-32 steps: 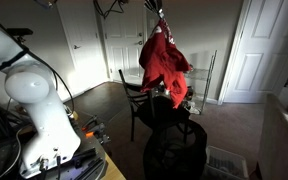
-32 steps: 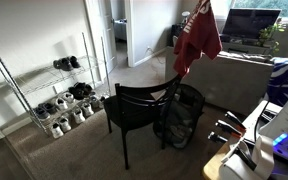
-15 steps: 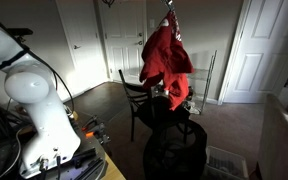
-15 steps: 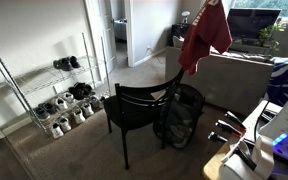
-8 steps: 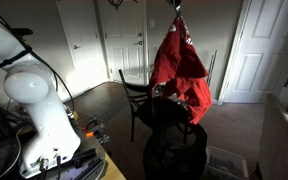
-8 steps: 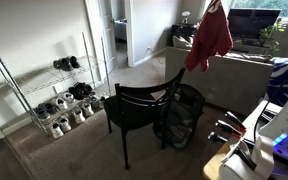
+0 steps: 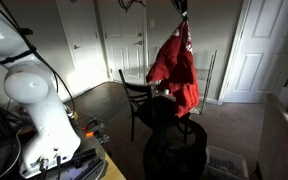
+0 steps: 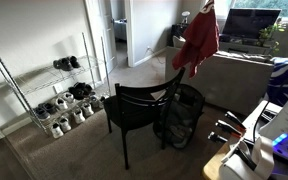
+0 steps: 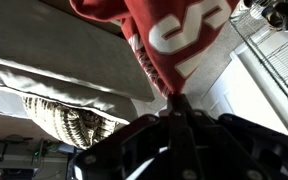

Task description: Put the red t-shirt in the black laundry bag.

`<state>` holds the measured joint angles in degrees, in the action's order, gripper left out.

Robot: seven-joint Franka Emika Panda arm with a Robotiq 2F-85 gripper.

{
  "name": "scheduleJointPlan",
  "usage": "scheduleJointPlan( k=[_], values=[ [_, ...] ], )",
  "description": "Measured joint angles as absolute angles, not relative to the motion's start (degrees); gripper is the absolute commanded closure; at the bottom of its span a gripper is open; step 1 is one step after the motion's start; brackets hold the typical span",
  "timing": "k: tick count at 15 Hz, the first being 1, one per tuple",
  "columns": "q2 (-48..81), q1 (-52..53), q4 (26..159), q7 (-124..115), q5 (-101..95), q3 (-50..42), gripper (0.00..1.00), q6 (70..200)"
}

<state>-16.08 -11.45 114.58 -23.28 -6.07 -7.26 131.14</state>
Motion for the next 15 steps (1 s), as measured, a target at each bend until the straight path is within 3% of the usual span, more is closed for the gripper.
scheduleJointPlan(
  k=[2,3,5,15],
  values=[
    [-14.7,-11.6,113.3,-24.0,-6.1,-7.3,1.00,131.1],
    [-14.2,-11.7,112.8,-24.2,-6.1,-7.3,0.74,131.0],
    [-13.2,-11.8,111.8,-24.7,-6.1,-7.3,0.69,130.7],
    [-11.6,-11.9,109.6,-26.5,-6.1,-8.0,0.04,128.4]
  ],
)
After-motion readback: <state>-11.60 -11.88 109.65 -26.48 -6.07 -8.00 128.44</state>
